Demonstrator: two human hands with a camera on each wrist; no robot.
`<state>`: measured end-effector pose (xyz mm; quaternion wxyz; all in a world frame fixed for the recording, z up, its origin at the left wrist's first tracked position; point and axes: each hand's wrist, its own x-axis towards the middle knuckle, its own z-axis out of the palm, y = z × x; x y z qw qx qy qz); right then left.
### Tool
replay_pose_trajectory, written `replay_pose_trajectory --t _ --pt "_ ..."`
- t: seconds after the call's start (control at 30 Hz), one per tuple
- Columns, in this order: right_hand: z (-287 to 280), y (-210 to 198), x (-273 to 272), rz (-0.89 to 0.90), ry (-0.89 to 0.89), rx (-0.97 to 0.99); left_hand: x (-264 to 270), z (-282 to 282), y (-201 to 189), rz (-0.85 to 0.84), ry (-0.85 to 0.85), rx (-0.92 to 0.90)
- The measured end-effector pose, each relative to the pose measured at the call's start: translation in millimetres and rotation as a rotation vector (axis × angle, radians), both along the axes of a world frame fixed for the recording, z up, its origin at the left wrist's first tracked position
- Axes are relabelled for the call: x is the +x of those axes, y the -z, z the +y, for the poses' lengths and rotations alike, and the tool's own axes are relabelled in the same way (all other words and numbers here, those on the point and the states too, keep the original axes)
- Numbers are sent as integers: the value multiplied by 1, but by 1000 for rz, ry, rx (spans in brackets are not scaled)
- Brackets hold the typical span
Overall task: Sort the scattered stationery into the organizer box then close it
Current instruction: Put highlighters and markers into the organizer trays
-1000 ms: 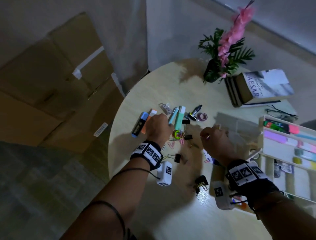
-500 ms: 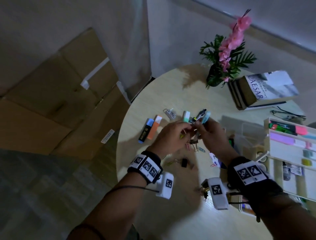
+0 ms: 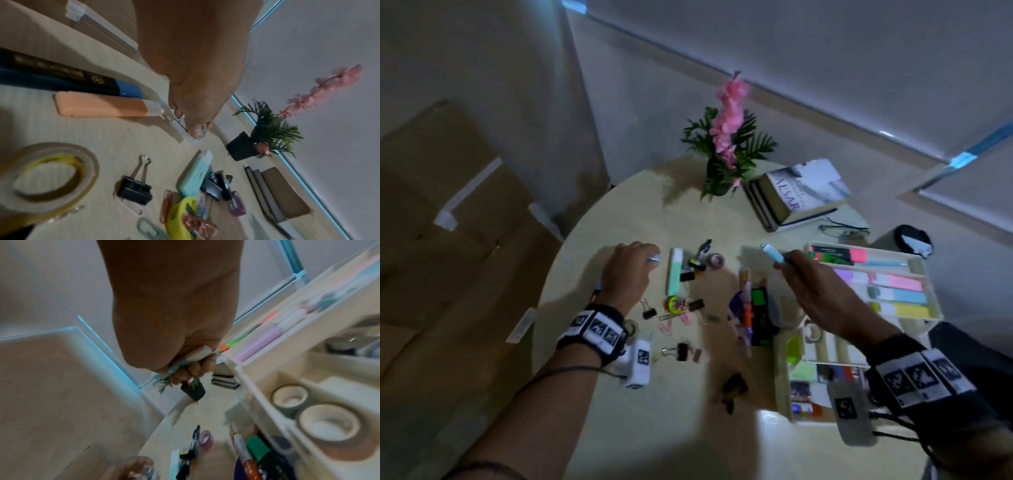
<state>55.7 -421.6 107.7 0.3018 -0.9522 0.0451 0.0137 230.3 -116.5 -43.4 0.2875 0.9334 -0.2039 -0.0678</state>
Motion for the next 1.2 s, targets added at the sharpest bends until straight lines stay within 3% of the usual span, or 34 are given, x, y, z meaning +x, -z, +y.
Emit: replay_pose_trajectory --t 0.23,0.4,0.57,0.7,0.87,1.07,1.2 --pt "-133 -15 -40 -153 199 -271 -31 -35 -66 -171 103 -230" --pt "-197 -34 -60 -147 229 -326 -74 -69 -112 1 153 -390" --pt "-224 -7 -57 -59 148 -297 -118 -93 -135 86 175 -369" --pt "-225 4 -56 -127 104 -255 -150 -107 -146 187 137 -390" --pt "-241 17 -54 -172 132 -234 -191 -122 -154 186 139 -326" --pt "-249 30 -53 -233 -5 -248 -257 -140 -137 371 263 -288" --pt "-242 25 -58 -252 81 -199 -285 -161 -131 365 288 -220"
